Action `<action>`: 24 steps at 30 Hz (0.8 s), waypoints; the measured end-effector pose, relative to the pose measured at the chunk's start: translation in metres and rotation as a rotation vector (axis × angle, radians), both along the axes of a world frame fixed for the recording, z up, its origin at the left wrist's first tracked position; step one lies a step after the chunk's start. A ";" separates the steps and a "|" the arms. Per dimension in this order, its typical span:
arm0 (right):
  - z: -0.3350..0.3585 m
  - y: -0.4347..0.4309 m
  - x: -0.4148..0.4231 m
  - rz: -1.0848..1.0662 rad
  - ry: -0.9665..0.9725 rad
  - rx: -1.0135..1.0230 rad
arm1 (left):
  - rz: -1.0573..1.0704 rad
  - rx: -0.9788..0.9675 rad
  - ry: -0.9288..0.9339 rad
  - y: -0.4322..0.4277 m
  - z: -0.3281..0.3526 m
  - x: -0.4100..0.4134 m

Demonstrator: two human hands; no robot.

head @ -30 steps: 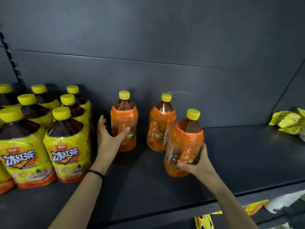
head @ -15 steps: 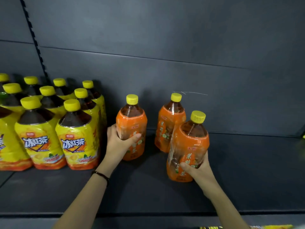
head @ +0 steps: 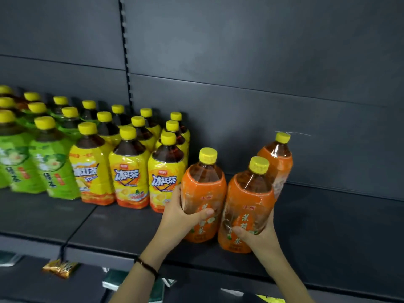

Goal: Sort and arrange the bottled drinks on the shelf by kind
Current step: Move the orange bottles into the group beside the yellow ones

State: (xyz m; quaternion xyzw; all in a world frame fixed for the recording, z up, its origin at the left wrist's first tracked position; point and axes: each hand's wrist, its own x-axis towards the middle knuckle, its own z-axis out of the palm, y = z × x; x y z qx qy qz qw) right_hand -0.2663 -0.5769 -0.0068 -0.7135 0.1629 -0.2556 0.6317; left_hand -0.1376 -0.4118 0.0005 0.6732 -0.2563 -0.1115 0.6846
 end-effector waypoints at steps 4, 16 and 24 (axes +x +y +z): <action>-0.001 0.047 0.019 -0.001 0.003 -0.023 | 0.053 -0.001 -0.022 0.066 0.002 0.016; 0.001 0.218 0.108 0.026 0.035 -0.062 | 0.212 0.119 -0.093 0.279 0.016 0.093; 0.002 0.306 0.167 0.044 0.009 -0.064 | 0.270 0.098 -0.092 0.354 0.012 0.129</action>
